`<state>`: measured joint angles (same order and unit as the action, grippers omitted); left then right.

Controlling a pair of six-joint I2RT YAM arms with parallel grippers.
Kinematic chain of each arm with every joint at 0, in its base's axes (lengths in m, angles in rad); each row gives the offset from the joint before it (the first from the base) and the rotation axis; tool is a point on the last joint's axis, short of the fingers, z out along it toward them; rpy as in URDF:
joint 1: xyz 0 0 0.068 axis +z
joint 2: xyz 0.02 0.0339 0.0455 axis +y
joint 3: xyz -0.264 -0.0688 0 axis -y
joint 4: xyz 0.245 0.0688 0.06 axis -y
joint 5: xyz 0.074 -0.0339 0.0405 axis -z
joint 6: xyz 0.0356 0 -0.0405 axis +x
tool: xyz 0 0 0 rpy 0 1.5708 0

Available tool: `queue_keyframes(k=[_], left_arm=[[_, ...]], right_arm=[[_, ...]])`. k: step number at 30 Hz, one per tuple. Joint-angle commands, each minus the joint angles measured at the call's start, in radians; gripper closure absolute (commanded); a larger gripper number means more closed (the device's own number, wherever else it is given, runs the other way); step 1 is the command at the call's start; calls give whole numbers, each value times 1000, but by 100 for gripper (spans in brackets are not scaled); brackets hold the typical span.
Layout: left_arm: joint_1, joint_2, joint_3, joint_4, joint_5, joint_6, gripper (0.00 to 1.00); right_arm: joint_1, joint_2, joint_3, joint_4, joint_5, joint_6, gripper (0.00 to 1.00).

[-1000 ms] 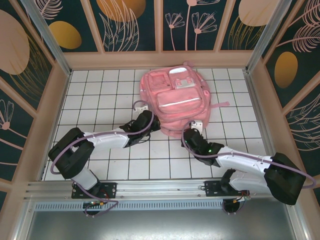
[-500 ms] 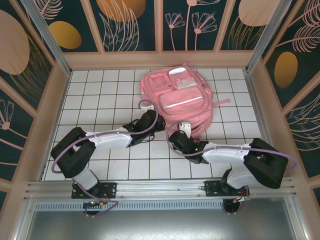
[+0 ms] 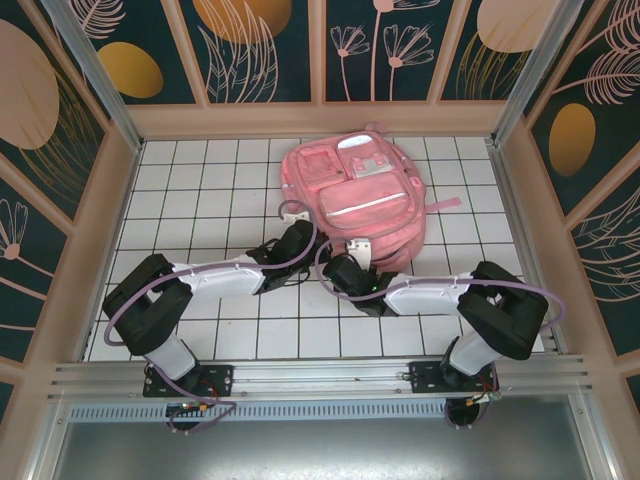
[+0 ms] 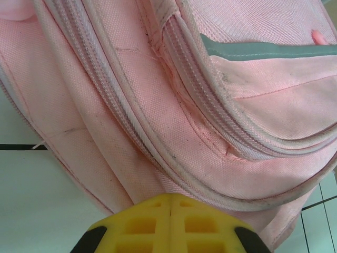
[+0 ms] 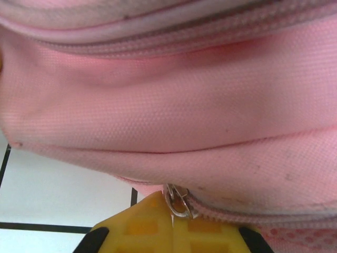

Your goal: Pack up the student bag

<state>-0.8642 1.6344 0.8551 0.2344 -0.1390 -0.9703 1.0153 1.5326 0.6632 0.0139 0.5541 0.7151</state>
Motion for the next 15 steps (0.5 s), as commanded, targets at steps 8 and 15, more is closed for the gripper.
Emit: queue_keyframes(k=[8,15], left_arm=[[9,-41,4,-63,-108,24,100],[71,-132,-73,-93,-174,28,100]], right_arm=[[-40,-113,-65,-97,67,46,100],[-105,-248,-163,-82,22,35,100]])
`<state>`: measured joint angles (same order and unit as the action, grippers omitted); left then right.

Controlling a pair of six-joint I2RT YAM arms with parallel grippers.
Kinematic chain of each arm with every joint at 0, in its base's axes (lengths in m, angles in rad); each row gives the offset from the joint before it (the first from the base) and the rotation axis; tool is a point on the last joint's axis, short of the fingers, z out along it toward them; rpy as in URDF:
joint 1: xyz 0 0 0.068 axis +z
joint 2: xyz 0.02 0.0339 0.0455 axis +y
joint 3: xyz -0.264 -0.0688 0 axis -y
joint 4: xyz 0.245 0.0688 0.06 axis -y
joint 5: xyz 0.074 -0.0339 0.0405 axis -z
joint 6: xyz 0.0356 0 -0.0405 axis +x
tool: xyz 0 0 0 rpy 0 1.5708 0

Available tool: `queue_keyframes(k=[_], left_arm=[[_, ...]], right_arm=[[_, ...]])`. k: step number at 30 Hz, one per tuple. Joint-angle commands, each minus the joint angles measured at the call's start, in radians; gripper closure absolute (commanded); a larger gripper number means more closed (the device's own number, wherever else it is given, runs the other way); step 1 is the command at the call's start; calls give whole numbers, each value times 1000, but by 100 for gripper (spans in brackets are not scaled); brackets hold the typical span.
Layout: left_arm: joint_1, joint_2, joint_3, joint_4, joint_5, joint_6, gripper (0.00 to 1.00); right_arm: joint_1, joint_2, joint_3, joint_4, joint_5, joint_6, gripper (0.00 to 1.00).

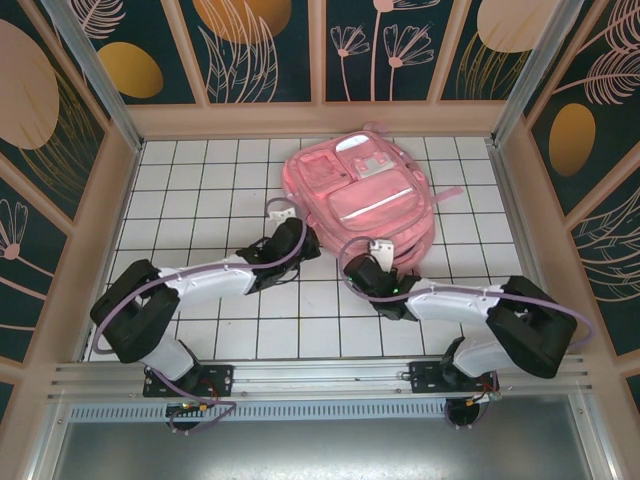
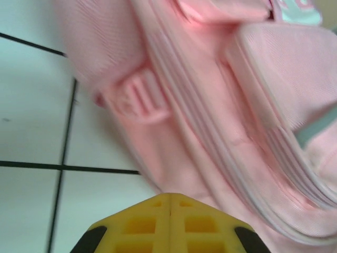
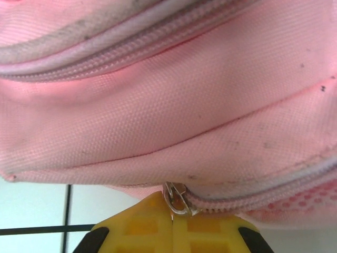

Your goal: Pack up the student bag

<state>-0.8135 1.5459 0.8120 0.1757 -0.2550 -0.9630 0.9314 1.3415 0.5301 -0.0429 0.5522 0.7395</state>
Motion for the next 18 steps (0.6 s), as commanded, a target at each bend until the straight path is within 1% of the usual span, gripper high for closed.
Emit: queue_keyframes(k=[1,3,6,7,8,9,10,12,13,15,18], left_arm=[[24,-54,-39,-33,-61,25,100],[26,-62,-48,-10,-29,43,100],[26,-37,-44,38,75,40,100],[25,-21,-43,59,119,32,96],[24,-6,-43,88,162,23,88],[19,10,-49,131,210,12,83],[10,26,-50,166,242,5,78],[-13,51,-33,186,257,1,72],[-27,62,-17,176,252,7,71],[-43,79,8,160,238,15,69],[-47,89,18,158,234,13,69]], right_arm=[[-30,-76,-39,-21,14,5,100],[-37,-100,-54,2,-12,-17,100],[-38,-112,-56,11,-30,-28,100],[-38,-116,-57,8,-30,-28,100],[-39,-121,-56,-3,-25,-21,96],[-38,-128,-56,-24,-9,-9,87],[-39,-136,-55,-54,11,12,76],[-41,-156,-52,-121,50,50,66],[-42,-171,-54,-139,57,57,64],[-41,-203,-63,-151,58,62,63],[-33,-251,-69,-162,54,64,62]])
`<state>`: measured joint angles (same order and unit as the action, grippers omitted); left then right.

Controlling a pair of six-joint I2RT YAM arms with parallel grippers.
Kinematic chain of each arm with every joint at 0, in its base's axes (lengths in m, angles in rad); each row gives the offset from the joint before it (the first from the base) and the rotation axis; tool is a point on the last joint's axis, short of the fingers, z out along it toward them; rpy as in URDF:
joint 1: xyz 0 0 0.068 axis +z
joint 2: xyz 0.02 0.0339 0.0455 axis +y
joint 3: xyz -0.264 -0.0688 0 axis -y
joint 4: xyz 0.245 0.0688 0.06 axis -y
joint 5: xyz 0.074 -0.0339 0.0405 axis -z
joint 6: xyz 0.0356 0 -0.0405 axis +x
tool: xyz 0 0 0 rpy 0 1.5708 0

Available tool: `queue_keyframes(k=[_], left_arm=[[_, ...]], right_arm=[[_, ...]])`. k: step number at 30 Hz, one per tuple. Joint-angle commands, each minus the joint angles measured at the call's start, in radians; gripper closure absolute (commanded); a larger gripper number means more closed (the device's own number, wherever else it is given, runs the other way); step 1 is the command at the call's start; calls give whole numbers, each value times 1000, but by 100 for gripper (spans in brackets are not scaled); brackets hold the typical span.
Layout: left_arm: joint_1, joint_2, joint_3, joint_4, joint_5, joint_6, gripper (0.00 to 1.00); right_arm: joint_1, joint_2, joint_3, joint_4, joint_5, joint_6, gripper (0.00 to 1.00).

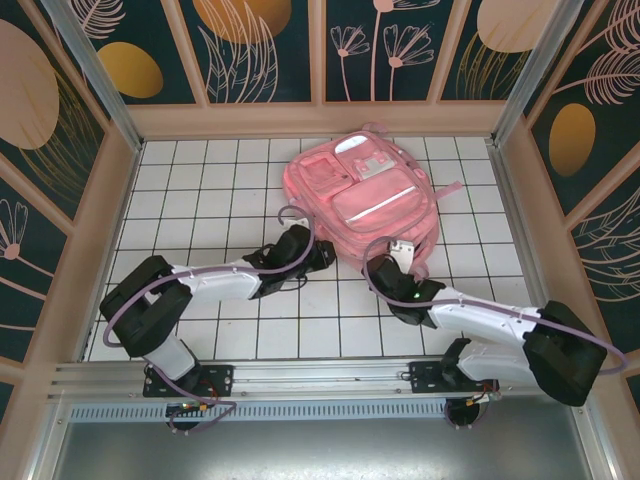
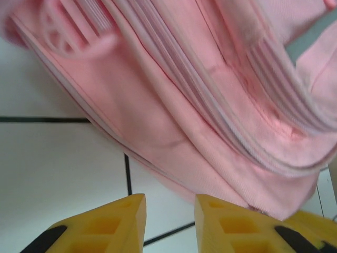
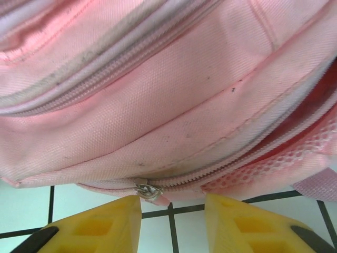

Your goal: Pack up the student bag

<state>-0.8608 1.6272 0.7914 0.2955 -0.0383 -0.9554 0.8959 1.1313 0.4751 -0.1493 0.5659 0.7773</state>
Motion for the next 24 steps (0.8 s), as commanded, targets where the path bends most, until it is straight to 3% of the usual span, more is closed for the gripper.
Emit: queue_keyframes(k=[1,7,13,24], left_arm=[[0,8,40,37,15,6,69],[0,-12,48,-9,-30,17,65],[0,-40,57,-44,-70,37,64],[1,-30,54,-39,-62,28,63]], right_arm=[[9,-45,-11,-62,46,27,62],[29,4,19,-55,47,36,64],[31,4,28,3,-15,16,89],[23,144,62,49,-14,-1,83]])
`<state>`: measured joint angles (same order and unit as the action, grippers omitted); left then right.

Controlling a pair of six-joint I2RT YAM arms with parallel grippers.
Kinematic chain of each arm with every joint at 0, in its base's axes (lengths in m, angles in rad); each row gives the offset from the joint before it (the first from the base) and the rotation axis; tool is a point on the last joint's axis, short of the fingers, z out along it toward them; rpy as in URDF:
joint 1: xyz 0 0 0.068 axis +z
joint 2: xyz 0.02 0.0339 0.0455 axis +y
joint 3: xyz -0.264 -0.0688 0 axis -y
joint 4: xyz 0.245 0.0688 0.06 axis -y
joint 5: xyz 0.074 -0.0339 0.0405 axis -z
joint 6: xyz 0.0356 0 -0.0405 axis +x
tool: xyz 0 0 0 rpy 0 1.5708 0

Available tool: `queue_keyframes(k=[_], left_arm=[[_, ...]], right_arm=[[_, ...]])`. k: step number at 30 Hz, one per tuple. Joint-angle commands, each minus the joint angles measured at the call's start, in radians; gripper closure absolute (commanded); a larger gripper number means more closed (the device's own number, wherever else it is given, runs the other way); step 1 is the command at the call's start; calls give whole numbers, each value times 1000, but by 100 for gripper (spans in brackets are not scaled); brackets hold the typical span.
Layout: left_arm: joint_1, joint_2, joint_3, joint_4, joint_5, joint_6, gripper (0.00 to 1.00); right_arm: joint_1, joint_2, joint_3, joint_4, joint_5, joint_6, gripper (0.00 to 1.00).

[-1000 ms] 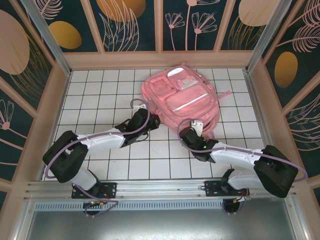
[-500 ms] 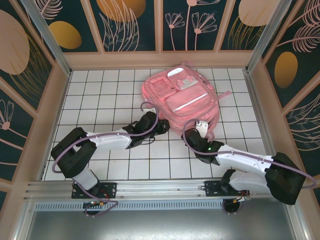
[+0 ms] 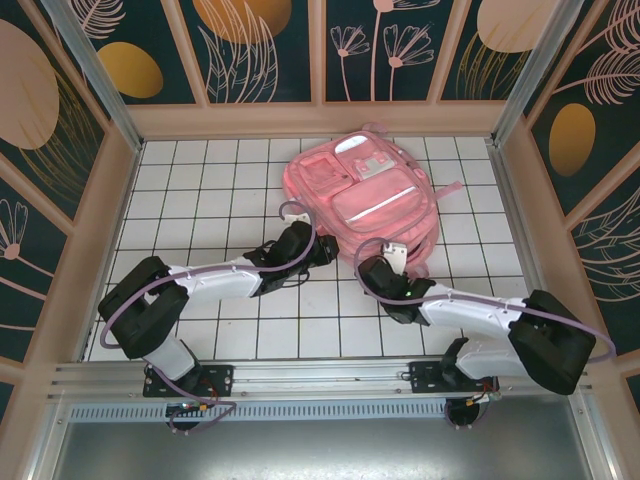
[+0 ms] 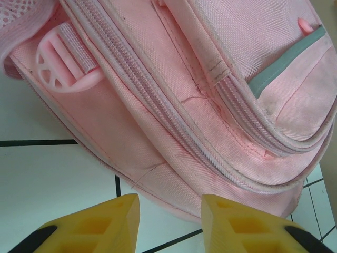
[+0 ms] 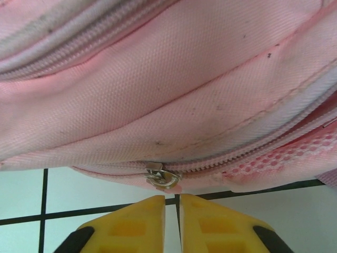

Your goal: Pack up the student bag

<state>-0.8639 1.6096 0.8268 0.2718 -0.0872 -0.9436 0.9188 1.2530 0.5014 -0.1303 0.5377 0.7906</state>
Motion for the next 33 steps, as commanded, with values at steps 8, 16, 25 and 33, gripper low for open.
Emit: queue_keyframes(k=[8,16,25,33], left_arm=[[5,-12,21,-18,-18,19,63],[3,-7,25,-20,-17,21,63],[3,-2,33,-25,-15,25,63],[4,1,34,-28,-18,26,63]], right_arm=[[-49,39,49,41,28,-53,78],[-79,64,52,84,4,-82,78],[-113,102,58,91,38,-76,72],[-113,96,52,88,28,-76,94]])
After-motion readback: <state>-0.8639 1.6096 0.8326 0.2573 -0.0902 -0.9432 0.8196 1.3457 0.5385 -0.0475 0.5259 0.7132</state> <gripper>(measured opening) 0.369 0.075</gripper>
